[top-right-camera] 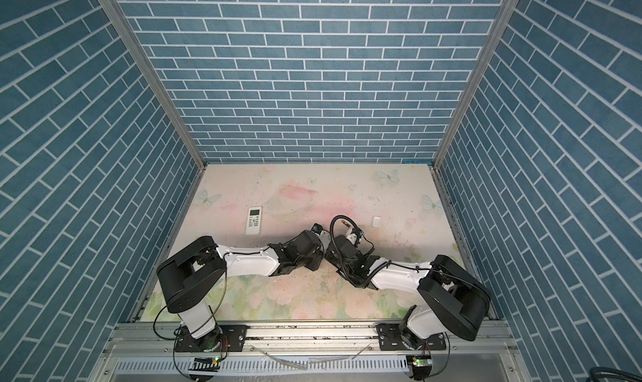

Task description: Unload the batteries from the remote control

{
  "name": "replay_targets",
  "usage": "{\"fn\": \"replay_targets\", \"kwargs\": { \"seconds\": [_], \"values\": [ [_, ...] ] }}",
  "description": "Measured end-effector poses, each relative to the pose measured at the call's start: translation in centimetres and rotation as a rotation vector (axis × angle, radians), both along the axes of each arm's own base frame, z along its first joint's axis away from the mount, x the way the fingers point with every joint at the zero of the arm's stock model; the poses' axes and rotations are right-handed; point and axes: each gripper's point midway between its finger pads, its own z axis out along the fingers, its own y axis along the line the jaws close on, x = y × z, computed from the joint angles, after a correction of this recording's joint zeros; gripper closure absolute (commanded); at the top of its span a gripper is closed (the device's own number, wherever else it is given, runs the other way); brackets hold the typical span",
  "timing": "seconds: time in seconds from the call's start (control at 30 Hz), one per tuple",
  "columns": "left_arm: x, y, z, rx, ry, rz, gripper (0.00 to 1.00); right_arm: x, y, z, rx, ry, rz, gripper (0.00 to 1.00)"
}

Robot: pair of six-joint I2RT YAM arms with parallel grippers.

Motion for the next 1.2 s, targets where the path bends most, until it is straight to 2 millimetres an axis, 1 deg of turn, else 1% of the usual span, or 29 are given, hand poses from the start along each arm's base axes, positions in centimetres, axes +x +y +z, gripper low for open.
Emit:
{"fn": "replay_targets", "kwargs": {
  "seconds": [0.23, 0.33, 0.43, 0.53, 0.6, 0.73, 0.83, 0.9, 1.0, 1.07, 1.2],
  "values": [
    [0.0, 0.0, 0.0, 0.000, 0.001, 0.001, 0.48, 0.0, 0.0, 0.0, 0.011, -0.007, -0.003, 1.00],
    [0.0, 0.0, 0.0, 0.000, 0.000, 0.001, 0.45, 0.0, 0.0, 0.2, 0.015, -0.007, 0.000, 1.00],
    [0.0, 0.0, 0.1, -0.002, 0.000, 0.000, 0.40, -0.6, -0.5, 0.7, 0.010, 0.006, 0.008, 1.00],
    [-0.2, 0.0, 0.2, -0.003, 0.006, -0.005, 0.36, -1.3, -1.2, 2.1, 0.006, -0.001, 0.025, 1.00],
    [-0.4, 0.0, 0.2, -0.002, 0.012, -0.008, 0.34, -1.7, -1.9, 3.4, 0.004, -0.018, 0.036, 1.00],
    [-0.4, -0.1, 0.3, 0.002, 0.021, -0.010, 0.34, -2.5, -3.7, 5.4, -0.016, -0.051, 0.046, 1.00],
    [-0.2, -0.3, 0.5, 0.022, 0.027, -0.016, 0.36, -2.3, -5.5, 6.1, -0.040, -0.070, 0.027, 1.00],
    [-0.1, -0.4, 0.5, 0.044, 0.032, -0.030, 0.36, -1.8, -7.0, 6.1, -0.067, -0.078, 0.001, 1.00],
    [0.4, -1.1, 0.5, 0.077, 0.029, -0.060, 0.36, -1.3, -8.9, 5.1, -0.129, -0.071, -0.021, 1.00],
    [0.8, -1.5, 0.5, 0.099, 0.028, -0.077, 0.36, -1.0, -9.8, 4.6, -0.173, -0.070, -0.021, 1.00],
    [1.4, -2.0, 0.5, 0.114, 0.037, -0.093, 0.35, -0.2, -10.6, 3.4, -0.246, -0.066, -0.008, 1.00]
  ]
}}
